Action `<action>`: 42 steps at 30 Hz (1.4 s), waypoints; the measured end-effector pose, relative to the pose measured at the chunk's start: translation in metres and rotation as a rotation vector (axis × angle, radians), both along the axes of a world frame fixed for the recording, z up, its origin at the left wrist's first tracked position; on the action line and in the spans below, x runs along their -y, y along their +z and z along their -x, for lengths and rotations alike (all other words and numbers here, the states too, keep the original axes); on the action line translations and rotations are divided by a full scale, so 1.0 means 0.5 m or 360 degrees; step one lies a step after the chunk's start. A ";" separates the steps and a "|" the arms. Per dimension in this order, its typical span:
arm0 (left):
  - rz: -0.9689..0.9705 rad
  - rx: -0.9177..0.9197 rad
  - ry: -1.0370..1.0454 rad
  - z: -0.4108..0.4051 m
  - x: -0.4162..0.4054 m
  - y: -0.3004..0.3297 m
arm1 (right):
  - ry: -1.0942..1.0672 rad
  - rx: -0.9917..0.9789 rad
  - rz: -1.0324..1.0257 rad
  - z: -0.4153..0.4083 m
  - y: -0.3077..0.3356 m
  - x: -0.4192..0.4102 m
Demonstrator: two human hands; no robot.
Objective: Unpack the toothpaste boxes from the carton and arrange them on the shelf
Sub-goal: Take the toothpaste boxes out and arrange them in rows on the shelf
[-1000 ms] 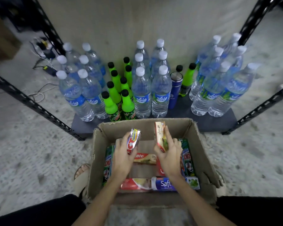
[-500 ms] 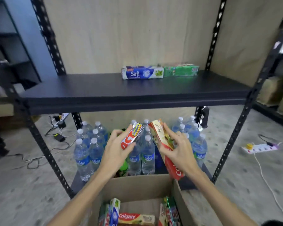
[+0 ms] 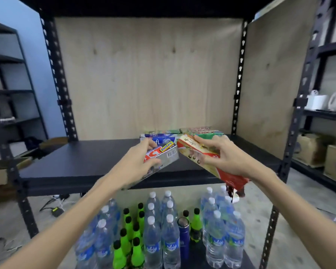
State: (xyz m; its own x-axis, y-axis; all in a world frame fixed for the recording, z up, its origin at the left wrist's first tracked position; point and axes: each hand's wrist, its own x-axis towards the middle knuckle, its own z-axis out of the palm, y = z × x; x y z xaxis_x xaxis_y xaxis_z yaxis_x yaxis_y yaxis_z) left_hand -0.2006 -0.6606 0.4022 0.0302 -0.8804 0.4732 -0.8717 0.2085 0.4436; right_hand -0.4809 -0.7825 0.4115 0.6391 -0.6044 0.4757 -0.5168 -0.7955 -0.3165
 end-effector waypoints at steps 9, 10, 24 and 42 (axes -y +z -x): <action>-0.0339 0.0285 0.0071 -0.064 0.205 -0.002 | -0.0158 -0.0579 0.0071 -0.024 0.002 0.177; -0.0333 0.0308 0.0070 -0.068 0.225 -0.010 | -0.0177 -0.0589 0.0091 -0.027 -0.005 0.193; 0.0184 0.0393 0.0108 -0.082 0.396 -0.109 | -0.0208 -0.0029 0.0158 -0.075 -0.100 0.390; 0.0149 0.0208 0.0091 -0.108 0.455 -0.097 | -0.0179 0.0112 0.0073 -0.092 -0.117 0.476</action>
State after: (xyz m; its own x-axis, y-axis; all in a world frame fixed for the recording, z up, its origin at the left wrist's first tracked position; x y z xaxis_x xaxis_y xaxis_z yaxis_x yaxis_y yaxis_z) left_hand -0.1468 -0.8883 0.3537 0.0121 -0.8310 0.5561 -0.9323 0.1917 0.3067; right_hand -0.4349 -1.0206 0.3531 0.5326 -0.6472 0.5454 -0.5814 -0.7481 -0.3199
